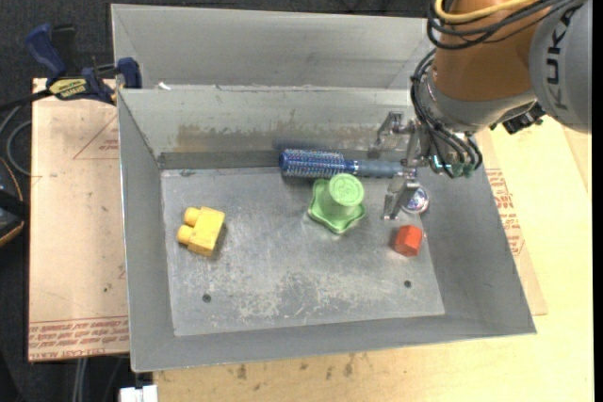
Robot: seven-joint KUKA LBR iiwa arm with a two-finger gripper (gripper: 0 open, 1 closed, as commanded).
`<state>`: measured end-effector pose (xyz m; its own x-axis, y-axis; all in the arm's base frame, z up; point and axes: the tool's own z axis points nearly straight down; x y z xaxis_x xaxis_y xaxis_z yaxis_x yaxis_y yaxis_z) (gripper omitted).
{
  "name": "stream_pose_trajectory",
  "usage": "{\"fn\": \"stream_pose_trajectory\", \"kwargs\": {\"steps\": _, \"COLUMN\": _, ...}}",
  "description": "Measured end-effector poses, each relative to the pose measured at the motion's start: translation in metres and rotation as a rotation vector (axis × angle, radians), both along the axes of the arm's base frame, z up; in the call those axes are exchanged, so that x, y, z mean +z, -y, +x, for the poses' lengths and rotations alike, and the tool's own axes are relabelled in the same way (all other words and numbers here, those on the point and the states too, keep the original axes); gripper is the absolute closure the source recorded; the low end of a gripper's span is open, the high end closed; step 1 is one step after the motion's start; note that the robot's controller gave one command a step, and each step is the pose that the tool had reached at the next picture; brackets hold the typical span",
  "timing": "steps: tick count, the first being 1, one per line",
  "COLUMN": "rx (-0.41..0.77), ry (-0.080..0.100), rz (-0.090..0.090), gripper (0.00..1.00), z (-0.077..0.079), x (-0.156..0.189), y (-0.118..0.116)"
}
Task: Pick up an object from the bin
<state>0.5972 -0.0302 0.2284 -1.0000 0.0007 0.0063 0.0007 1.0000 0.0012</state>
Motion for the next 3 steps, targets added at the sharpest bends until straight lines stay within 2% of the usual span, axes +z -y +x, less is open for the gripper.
{"fn": "stream_pose_trajectory", "kwargs": {"steps": 1, "rx": -0.381, "ry": 0.010, "rz": -0.002, "gripper": 0.00, "z": 0.005, "x": -0.100, "y": -0.018}}
{"fn": "stream_pose_trajectory", "kwargs": {"steps": 2, "rx": -0.545, "ry": 0.006, "rz": -0.002, "gripper": 0.00, "z": -0.004, "x": -0.097, "y": -0.021}}
{"fn": "stream_pose_trajectory", "kwargs": {"steps": 3, "rx": -0.567, "ry": 0.009, "rz": -0.002, "gripper": 0.00, "z": 0.006, "x": -0.100, "y": -0.010}}
